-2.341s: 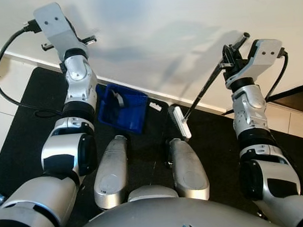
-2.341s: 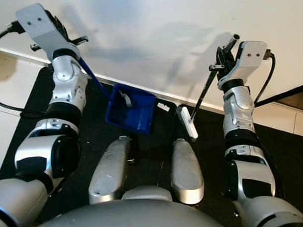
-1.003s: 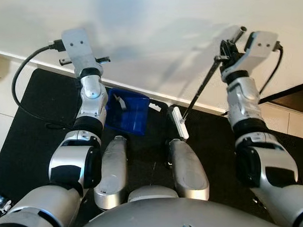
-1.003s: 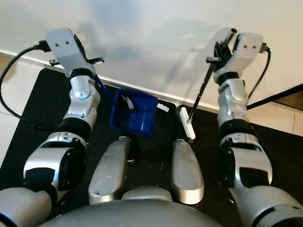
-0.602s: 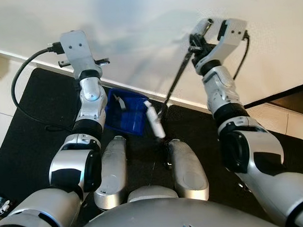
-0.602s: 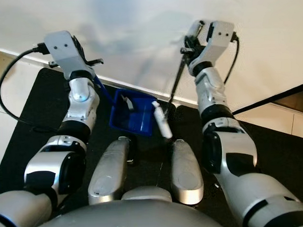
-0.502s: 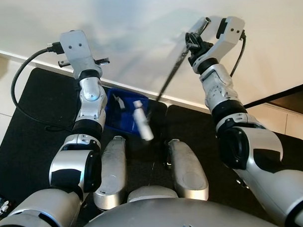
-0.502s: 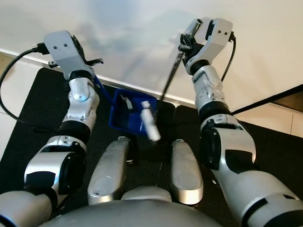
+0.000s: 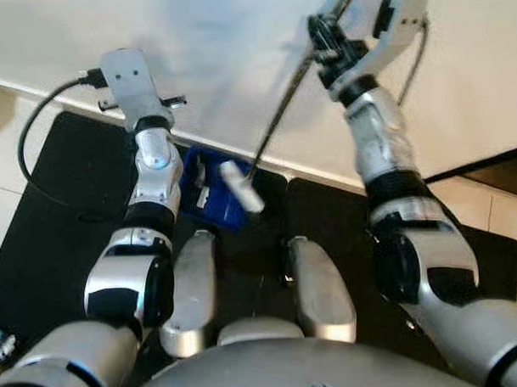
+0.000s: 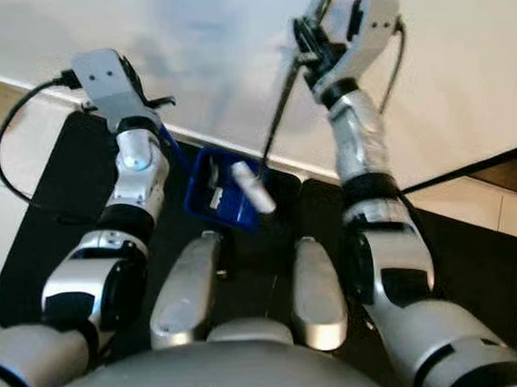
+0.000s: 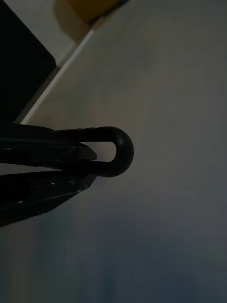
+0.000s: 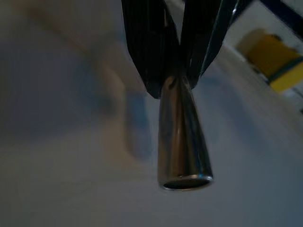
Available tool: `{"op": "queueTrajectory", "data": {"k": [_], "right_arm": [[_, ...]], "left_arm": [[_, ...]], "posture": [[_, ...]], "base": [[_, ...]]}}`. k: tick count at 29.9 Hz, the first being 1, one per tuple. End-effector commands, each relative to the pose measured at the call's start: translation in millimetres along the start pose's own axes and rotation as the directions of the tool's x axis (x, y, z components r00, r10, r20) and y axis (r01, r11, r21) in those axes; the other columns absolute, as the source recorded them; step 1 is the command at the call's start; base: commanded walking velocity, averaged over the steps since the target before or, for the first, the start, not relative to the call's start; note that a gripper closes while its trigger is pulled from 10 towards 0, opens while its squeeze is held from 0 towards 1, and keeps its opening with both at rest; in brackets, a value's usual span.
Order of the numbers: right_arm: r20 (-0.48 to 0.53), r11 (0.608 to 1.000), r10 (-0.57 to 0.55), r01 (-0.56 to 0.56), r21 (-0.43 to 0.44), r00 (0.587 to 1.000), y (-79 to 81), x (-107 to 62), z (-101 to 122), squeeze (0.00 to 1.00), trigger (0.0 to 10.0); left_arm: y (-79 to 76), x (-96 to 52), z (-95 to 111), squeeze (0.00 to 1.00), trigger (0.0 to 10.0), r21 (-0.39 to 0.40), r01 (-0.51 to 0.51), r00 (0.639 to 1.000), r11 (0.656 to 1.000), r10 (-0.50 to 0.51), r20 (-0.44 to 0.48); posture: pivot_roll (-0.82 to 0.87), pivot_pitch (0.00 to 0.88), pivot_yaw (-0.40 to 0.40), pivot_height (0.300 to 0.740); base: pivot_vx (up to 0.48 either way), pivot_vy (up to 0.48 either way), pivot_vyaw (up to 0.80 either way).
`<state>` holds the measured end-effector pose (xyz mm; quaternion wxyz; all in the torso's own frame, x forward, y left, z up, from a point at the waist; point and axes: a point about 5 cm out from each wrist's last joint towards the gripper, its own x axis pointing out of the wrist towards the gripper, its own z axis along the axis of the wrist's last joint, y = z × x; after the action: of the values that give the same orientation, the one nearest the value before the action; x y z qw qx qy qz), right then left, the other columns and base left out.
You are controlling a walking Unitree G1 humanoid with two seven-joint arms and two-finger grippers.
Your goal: Sweep floor
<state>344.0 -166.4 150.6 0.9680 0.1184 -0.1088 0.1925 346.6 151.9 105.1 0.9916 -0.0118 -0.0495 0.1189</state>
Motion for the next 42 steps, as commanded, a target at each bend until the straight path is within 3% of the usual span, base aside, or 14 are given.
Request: {"op": "queueTrajectory", "data": {"k": [1, 3, 4, 6, 10, 11, 13, 21, 26, 31, 33, 38, 42], "right_arm": [[0.035, 0.999, 0.022, -0.021, -0.028, 0.999, 1.4, -1.8, 12.5, 0.00, 10.0], [0.030, 0.999, 0.017, -0.015, -0.048, 0.999, -3.6, -17.7, 18.3, 0.00, 10.0], [0.030, 0.999, 0.017, -0.015, -0.048, 0.999, -3.6, -17.7, 18.3, 0.00, 10.0], [-0.006, 0.999, -0.046, 0.046, -0.005, 0.999, -8.1, -34.6, 5.8, 0.00, 10.0], [-0.024, 0.998, -0.070, 0.070, -0.004, 0.997, -9.0, -39.8, -0.9, 0.00, 10.0], [-0.053, 0.987, -0.161, 0.160, -0.020, 0.986, -13.8, -45.5, -12.1, 0.00, 10.0], [-0.065, 0.980, -0.196, 0.195, -0.027, 0.978, -15.2, -47.0, -14.2, 0.00, 10.0], [-0.081, 0.935, -0.353, 0.349, -0.062, 0.932, -30.3, -29.8, -10.7, 0.00, 10.0], [-0.058, 0.935, -0.352, 0.348, -0.070, 0.934, -29.7, -13.9, -3.6, 0.00, 10.0], [-0.035, 0.942, -0.331, 0.327, -0.079, 0.943, -24.2, 3.1, 3.3, 0.00, 10.0], [-0.022, 0.947, -0.314, 0.312, -0.075, 0.949, -20.4, 9.9, 6.5, 0.00, 10.0], [-0.017, 0.949, -0.308, 0.306, -0.071, 0.951, -17.3, 15.5, 5.9, 0.00, 10.0], [-0.011, 0.950, -0.307, 0.306, -0.065, 0.952, -14.8, 18.7, 4.0, 0.00, 10.0]], "left_arm": [[3.4, -5.9, -17.8, 0.00, 10.0, 0.006, -0.003, 0.994, 1.000, 0.004, -0.110], [13.8, 4.0, -13.1, 0.00, 10.0, 0.027, -0.020, 0.990, 0.999, 0.023, -0.140], [13.8, 4.0, -13.1, 0.00, 10.0, 0.027, -0.020, 0.990, 0.999, 0.023, -0.140], [29.7, 11.9, -11.6, 0.00, 10.0, 0.061, -0.045, 0.980, 0.997, 0.056, -0.193], [36.4, 14.1, -10.0, 0.00, 10.0, 0.061, -0.054, 0.977, 0.997, 0.065, -0.204], [54.6, 18.2, -2.9, 0.00, 10.0, 0.033, -0.091, 0.973, 0.995, 0.096, -0.209], [60.6, 19.2, -0.4, 0.00, 10.0, 0.027, -0.103, 0.972, 0.994, 0.106, -0.212], [96.2, 15.1, 12.4, 0.00, 10.0, 0.067, -0.168, 0.965, 0.983, 0.178, -0.191], [108.0, 4.6, 15.5, 0.00, 10.0, 0.057, -0.190, 0.965, 0.980, 0.197, -0.173], [106.8, -8.6, 26.5, 0.00, 10.0, 0.045, -0.176, 0.973, 0.983, 0.181, -0.145], [103.4, -9.4, 42.2, 0.00, 10.0, 0.041, -0.169, 0.980, 0.985, 0.172, -0.100], [95.3, -2.0, 70.9, 0.00, 10.0, 0.044, -0.136, 0.990, 0.990, 0.137, -0.028], [100.8, 5.6, 87.3, 0.00, 10.0, 0.129, -0.134, 0.990, 0.983, 0.139, -0.029]], "posture": [[0.00, 0.161, -0.039, 0.740], [-0.01, 0.152, -0.033, 0.740], [-0.01, 0.152, -0.033, 0.740], [-0.01, 0.131, -0.025, 0.740], [-0.01, 0.123, -0.024, 0.740], [0.01, 0.097, -0.032, 0.740], [0.01, 0.097, -0.032, 0.740], [0.09, 0.054, -0.073, 0.740], [0.10, 0.038, -0.091, 0.740], [0.11, 0.021, -0.101, 0.740], [0.13, 0.012, -0.102, 0.740], [0.14, 0.001, -0.091, 0.740], [0.14, 0.000, -0.075, 0.740]], "base": [[0.000, 0.000, 0.00], [0.000, 0.000, 0.00], [0.000, 0.000, 0.00], [0.000, 0.000, 0.00], [0.000, 0.000, 0.00], [0.000, 0.000, 0.00], [0.000, 0.000, 0.00], [0.000, 0.000, 0.00], [0.000, 0.000, 0.00], [0.000, 0.000, 0.00], [0.000, 0.000, 0.00], [0.000, 0.000, 0.00], [0.000, 0.000, 0.00]]}}
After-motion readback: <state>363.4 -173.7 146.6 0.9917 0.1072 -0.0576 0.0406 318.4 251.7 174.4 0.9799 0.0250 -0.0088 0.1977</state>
